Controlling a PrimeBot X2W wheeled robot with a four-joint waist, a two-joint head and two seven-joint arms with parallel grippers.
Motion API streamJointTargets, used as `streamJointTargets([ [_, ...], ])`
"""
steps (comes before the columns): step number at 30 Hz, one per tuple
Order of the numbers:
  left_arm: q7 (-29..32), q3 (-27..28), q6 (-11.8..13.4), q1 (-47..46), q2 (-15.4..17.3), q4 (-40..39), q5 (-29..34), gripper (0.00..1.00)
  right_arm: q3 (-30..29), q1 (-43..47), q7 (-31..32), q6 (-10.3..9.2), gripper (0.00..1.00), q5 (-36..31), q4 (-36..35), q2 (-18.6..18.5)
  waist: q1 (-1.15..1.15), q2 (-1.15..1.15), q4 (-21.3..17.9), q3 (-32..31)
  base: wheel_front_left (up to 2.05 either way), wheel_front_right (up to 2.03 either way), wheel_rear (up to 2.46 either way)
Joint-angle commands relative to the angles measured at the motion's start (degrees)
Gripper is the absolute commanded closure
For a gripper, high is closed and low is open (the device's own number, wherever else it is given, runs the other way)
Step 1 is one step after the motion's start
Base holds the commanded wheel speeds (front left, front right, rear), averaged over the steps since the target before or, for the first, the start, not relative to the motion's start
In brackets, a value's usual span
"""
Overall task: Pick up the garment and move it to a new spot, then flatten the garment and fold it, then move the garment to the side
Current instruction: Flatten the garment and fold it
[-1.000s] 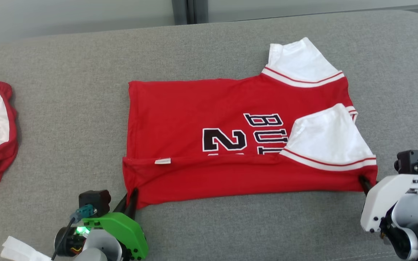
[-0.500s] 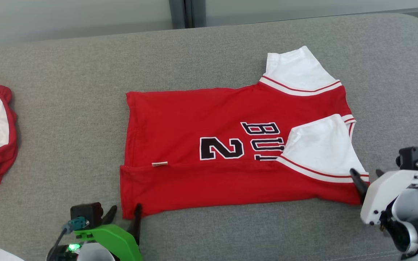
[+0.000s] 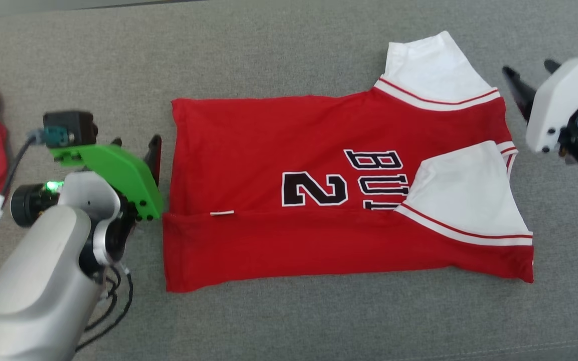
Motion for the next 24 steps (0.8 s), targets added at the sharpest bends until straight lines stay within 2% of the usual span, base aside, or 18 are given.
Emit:
streamJointTargets([
  [1,1.26,-0.13,-0.55,-3.24,-0.82,1.29,-0.39,0.00,0.76,-2.68,0.20,-0.08,0.00,0.48,1.56,-1.01,0.00,0.00,0.46,3.90,0.00,0.00,0.00],
  [10,7.33,-1.46,-1.75,-17.38,-3.99,9.63,0.12,0.00,7.72,-17.75,-2.98,-0.07,0.00,1.21,13.09,-4.02,0.00,0.00,0.37,11.00,0.00,0.00,0.00],
  [19,9.74,-3.75,-2.62,-21.17,-4.94,14.24,1.34,0.00,11.01,-22.65,-5.91,-0.08,0.00,1.99,18.26,-5.22,0.00,0.00,0.44,12.84,0.00,0.00,0.00],
  [24,8.18,-4.50,-3.93,-22.42,-6.05,15.85,1.96,0.00,12.39,-24.04,-6.31,-0.08,0.00,2.39,19.96,-5.66,0.00,0.00,0.56,13.69,0.00,0.00,0.00],
])
